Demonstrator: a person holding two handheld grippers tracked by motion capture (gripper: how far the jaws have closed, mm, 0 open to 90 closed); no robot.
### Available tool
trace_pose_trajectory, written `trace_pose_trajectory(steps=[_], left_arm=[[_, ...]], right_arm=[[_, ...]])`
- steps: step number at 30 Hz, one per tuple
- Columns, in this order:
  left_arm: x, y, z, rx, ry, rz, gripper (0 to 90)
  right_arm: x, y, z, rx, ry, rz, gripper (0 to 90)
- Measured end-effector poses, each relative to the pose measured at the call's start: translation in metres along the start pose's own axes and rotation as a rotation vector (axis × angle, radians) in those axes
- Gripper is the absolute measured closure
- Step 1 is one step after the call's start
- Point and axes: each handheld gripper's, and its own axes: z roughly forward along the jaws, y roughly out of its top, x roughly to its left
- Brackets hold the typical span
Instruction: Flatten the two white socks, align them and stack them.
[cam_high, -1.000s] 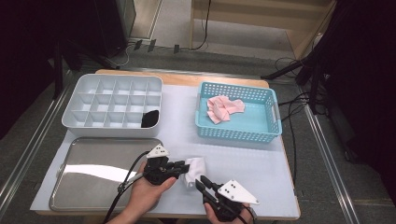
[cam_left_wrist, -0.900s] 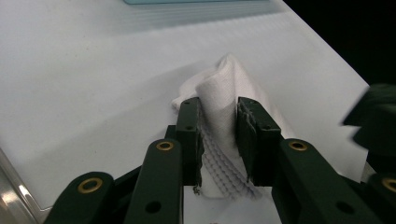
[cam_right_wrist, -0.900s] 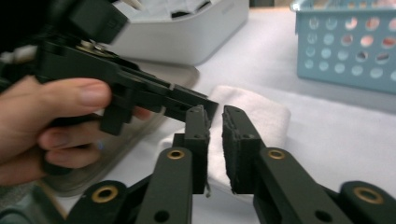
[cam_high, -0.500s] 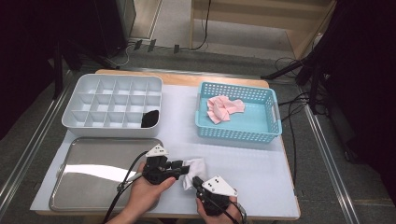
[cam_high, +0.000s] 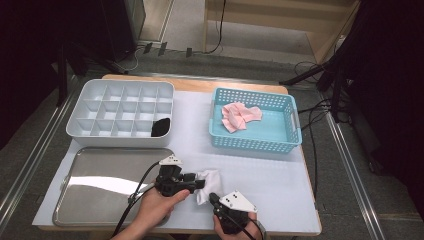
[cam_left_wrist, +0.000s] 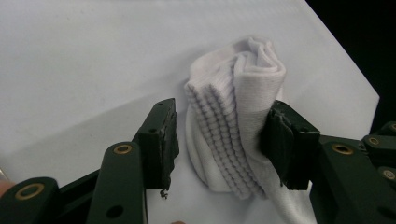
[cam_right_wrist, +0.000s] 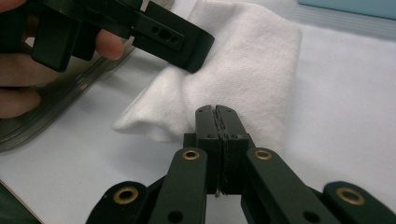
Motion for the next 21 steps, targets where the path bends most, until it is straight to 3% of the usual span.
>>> trace_pose_trajectory(steps=[3,9,18,21], left_arm=[[0.003,0.000,0.002,0.019,-0.035,-0.032,49.7],[0.004,0.000,0.002,0.021,-0.071,-0.027,63.8],[-0.001,-0.001,-0.004,-0.023,-0.076,0.034,75.2],[-0.004,-0.001,-0.010,-0.055,-0.046,0.074,75.6]], right_arm=[[-0.001,0.000,0.000,0.000,0.007,0.006,88.9],[-0.003,0.000,0.002,-0.003,0.014,0.013,89.1],[-0.008,0.003,-0.004,-0.046,0.039,0.027,83.7],[-0.014,0.005,-0.009,-0.072,0.024,0.040,82.1]])
